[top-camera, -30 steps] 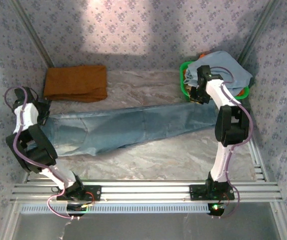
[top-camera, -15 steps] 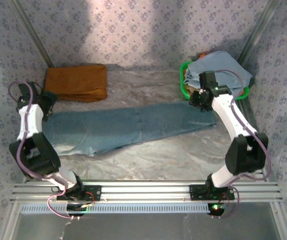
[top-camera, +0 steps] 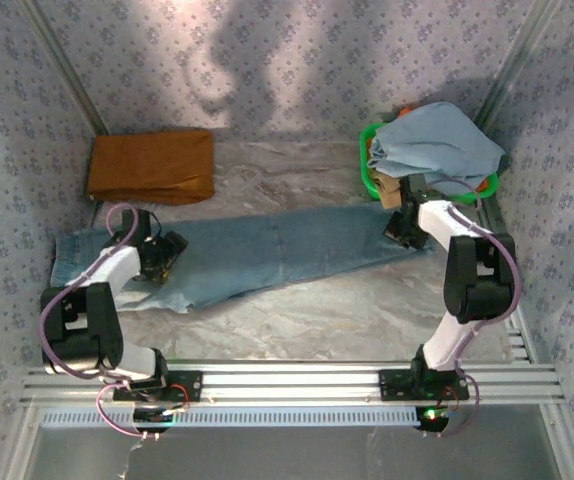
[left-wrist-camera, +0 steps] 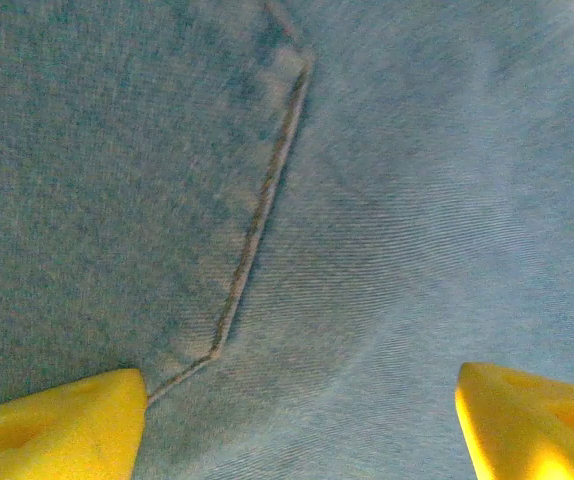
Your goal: Fold and stack the trousers
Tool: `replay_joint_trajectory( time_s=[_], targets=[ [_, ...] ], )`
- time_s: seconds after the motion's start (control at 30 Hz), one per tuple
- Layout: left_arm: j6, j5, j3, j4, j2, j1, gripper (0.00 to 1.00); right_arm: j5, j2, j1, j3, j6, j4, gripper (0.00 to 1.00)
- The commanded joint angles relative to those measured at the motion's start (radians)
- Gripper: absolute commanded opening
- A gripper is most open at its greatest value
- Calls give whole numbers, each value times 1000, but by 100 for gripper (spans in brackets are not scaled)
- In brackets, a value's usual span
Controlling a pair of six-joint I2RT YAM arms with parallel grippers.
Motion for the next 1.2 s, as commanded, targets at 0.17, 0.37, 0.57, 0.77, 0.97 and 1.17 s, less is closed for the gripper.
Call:
replay_joint_trajectory(
  time_s=[0.17, 0.37, 0.57, 0.77, 0.97, 1.17],
  targets=[
    [21, 9, -105, 67, -54, -6, 82, -130, -70, -185, -205, 98, 8, 0],
    [81, 83, -174, 53, -137, -15, 82, -135, -126, -326, -266, 50, 1, 0],
    [154, 59, -148, -93, -271, -17, 85, -186, -211, -307, -253, 54, -3, 0],
    [143, 11, -81, -180, -381, -52, 87, -170, -250, -250, -194, 50, -3, 42],
    [122, 1, -83, -155, -369, -114, 87, -120, -139, -258, -87, 46, -21, 65],
    [121, 9, -83, -133, -349, -118, 87, -54, 77, -248, 48, 58, -82, 57]
  ],
)
